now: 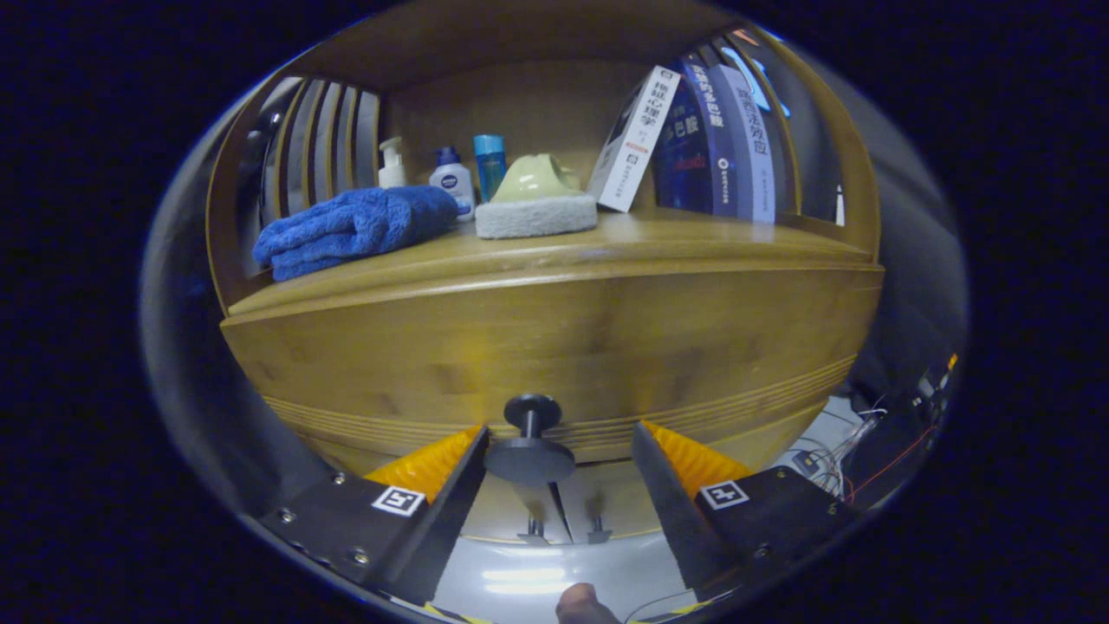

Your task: Pull open the drawer, take out the items inside it, and place them on the countertop above the cabinet.

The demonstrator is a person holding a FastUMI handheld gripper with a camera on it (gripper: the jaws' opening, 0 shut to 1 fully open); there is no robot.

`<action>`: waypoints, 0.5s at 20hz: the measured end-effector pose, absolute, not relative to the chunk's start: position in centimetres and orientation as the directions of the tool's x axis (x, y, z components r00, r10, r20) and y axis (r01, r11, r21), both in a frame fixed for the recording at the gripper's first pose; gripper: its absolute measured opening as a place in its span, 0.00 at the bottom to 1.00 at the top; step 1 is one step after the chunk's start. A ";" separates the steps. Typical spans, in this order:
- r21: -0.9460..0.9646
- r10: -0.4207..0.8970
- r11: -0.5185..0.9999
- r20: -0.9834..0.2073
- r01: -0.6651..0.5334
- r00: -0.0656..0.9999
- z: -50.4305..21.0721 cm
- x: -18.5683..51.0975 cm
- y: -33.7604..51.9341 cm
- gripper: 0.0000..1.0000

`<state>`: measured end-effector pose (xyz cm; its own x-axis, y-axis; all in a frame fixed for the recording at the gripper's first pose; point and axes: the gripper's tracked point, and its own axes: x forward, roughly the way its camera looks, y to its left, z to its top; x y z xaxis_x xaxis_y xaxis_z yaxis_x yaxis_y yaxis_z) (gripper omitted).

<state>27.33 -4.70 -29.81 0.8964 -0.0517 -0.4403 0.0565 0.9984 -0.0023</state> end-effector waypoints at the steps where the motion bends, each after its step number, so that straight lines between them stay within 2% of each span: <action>1: 0.028 -0.044 0.998 -0.411 0.061 0.910 -28.7 27.2 -4.4 0.99; 4: 0.074 -0.032 0.995 -0.374 0.064 0.927 -26.2 24.8 -2.8 0.99; 10: 0.040 0.019 0.999 -0.194 -0.011 0.981 -18.0 17.2 1.7 0.99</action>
